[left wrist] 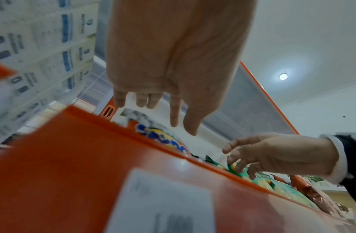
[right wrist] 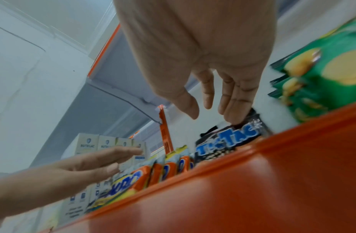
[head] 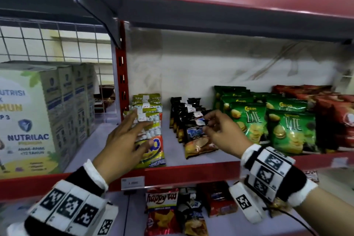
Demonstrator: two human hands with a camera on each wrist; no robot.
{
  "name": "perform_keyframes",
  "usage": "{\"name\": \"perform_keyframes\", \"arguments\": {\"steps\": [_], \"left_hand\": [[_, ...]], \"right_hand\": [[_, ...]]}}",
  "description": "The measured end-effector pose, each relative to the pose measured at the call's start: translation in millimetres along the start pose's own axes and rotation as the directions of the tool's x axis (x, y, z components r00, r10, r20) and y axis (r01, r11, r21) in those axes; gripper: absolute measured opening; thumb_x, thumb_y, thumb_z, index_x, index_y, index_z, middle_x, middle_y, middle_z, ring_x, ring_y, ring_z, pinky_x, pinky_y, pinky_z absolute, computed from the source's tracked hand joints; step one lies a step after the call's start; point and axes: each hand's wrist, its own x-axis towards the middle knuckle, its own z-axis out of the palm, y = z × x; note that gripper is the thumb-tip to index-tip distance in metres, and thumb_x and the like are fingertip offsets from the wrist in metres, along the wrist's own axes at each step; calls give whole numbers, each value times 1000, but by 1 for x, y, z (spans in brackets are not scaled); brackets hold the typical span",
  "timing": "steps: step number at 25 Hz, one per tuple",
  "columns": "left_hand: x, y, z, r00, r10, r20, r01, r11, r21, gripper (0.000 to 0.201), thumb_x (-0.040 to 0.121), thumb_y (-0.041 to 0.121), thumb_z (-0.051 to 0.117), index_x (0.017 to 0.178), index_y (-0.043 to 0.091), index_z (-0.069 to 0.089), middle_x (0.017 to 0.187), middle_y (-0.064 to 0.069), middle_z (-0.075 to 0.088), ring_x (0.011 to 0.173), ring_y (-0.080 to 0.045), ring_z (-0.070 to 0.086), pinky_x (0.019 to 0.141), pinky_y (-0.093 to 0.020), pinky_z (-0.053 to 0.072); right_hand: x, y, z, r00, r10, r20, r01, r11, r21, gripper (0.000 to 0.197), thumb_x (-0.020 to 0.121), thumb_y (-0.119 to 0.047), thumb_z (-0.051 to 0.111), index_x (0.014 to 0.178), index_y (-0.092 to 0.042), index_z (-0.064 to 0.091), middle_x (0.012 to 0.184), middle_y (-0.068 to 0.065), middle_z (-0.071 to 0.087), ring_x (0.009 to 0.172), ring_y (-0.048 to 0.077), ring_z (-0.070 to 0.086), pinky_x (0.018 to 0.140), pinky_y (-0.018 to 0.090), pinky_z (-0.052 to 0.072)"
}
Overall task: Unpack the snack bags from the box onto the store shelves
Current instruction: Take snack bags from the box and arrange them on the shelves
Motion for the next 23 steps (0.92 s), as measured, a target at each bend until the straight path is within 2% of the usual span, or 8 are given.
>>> {"name": "perform_keyframes", "arguments": {"steps": [5,9,11,13,16,19,20,23], "left_hand": [[16,79,18,997,28,-76,-39,988,-150,25,91,30,59,116,26,60,152,5,33,139,-12,32,101,-25,35],[32,146,49,999,31,-42,-41,969,-246,13,92,25,59,102,22,67,119,6,62,105,-3,53,77,-9,39],[41,172,61,1000,11,17,-6,969,-247,12,92,22,59,99,20,68,105,5,67,95,-6,60,70,-9,43],[56,190,64,997,21,68,-6,976,-218,8,91,22,60,92,22,68,95,6,68,90,-10,62,74,-17,50],[96,205,53,994,30,110,-9,984,-180,16,89,21,62,76,30,63,77,18,62,76,-3,57,63,-13,42],[152,208,41,992,23,120,-18,999,-37,7,89,22,62,83,25,65,89,8,66,79,-6,56,67,-18,39],[171,207,39,990,23,137,-24,1000,1,6,89,23,62,88,20,67,99,2,68,88,-11,58,75,-19,40],[221,203,44,951,37,306,-93,981,169,33,94,38,53,114,13,64,126,-5,60,115,-21,54,93,-25,39]], "right_hand": [[-31,53,-69,994,-56,-97,58,998,13,18,88,-11,62,105,-14,58,93,2,58,77,17,57,64,19,40],[-54,101,-125,988,-46,-146,45,999,-9,16,87,-10,63,101,-16,57,91,6,59,76,22,58,69,27,47],[-62,123,-147,988,-14,-151,9,999,-31,17,87,-10,63,100,-19,56,89,2,59,74,17,58,62,18,44],[-65,140,-164,991,23,-135,-29,999,-41,19,88,-11,64,98,-24,54,89,-2,59,73,9,56,59,12,40],[-55,152,-187,994,31,-109,-41,994,-97,20,88,-13,63,103,-22,55,93,-1,60,77,8,56,67,18,45],[-31,155,-208,998,17,-57,-26,986,-164,24,89,-15,63,113,-18,58,99,-3,62,92,14,59,84,27,48],[-20,154,-215,999,12,-47,-20,984,-178,25,89,-15,63,113,-19,59,100,-4,62,93,13,60,84,26,48],[25,147,-234,1000,-20,-21,13,953,-302,22,89,-21,63,110,-24,63,99,-9,61,88,6,57,75,13,43]]}}
